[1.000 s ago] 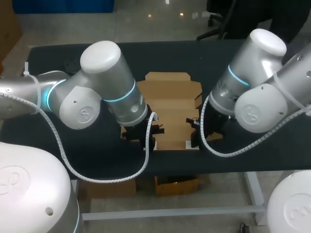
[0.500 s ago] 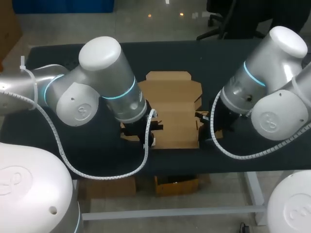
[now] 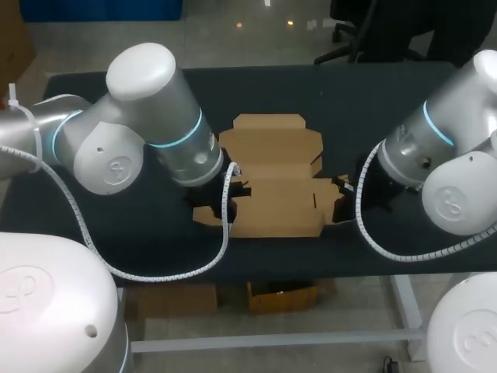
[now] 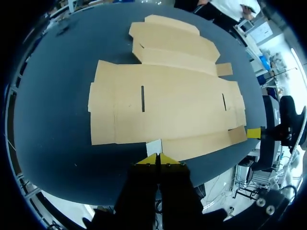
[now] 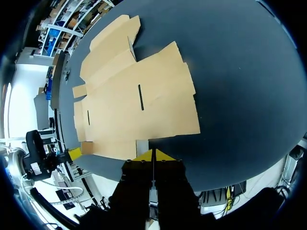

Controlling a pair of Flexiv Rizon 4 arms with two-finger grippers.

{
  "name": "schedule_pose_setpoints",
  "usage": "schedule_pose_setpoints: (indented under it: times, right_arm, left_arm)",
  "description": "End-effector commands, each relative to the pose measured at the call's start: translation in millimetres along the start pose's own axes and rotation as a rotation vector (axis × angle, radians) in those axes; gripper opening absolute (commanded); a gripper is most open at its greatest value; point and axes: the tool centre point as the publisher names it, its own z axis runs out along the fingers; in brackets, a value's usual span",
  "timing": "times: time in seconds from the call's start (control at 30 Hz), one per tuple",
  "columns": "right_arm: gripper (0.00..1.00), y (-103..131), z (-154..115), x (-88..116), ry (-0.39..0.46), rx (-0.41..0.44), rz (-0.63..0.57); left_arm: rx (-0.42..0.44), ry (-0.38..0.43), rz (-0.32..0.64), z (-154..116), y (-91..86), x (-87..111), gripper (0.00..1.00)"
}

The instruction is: Assemble the packaging by folding the flat box into shape, placing the metal phone stand inside, and closing the box properly

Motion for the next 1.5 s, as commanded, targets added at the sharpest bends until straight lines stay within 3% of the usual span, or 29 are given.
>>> schedule_pose_setpoints:
  times: [0.03, 0.57, 0.7, 0.73, 0.77, 0.8, 0.83, 0.9, 1.07, 1.17, 1.5]
  right_arm:
    - [0.00, 3, -13, -10, 0.038, 0.009, 0.004]
    - [0.00, 32, -37, -29, 0.143, -0.033, 0.017]
    - [0.00, 41, -41, -33, 0.178, -0.048, 0.018]
    - [0.11, 43, -42, -33, 0.187, -0.055, 0.009]
    - [0.15, 45, -44, -33, 0.188, -0.062, 0.004]
    - [0.31, 48, -44, -33, 0.196, -0.067, 0.000]
    - [0.40, 50, -45, -34, 0.209, -0.068, -0.006]
    - [0.46, 57, -47, -35, 0.222, -0.078, -0.009]
    - [0.67, 69, -50, -36, 0.258, -0.094, -0.021]
    - [1.00, 78, -52, -36, 0.267, -0.098, -0.031]
    - [1.00, 104, -56, -38, 0.312, -0.104, -0.029]
  left_arm:
    - [0.001, 0.029, 0.001, -10, -3.9, -12.1, 0.00]
    - [0.019, 0.077, 0.017, -25, -24.7, -24.3, 0.00]
    - [0.016, 0.102, 0.020, -28, -32.4, -29.6, 0.34]
    - [0.017, 0.104, 0.021, -29, -34.1, -31.1, 0.42]
    - [0.019, 0.107, 0.021, -29, -35.8, -32.3, 0.47]
    - [0.020, 0.117, 0.029, -30, -37.4, -33.2, 0.56]
    - [0.021, 0.119, 0.030, -31, -39.3, -34.4, 0.78]
    - [0.024, 0.126, 0.034, -32, -42.8, -36.0, 1.00]
    - [0.044, 0.141, 0.050, -37, -52.6, -41.9, 1.00]
    - [0.049, 0.151, 0.053, -41, -60.6, -47.3, 1.00]
    - [0.060, 0.179, 0.061, -54, -91.1, -60.5, 1.00]
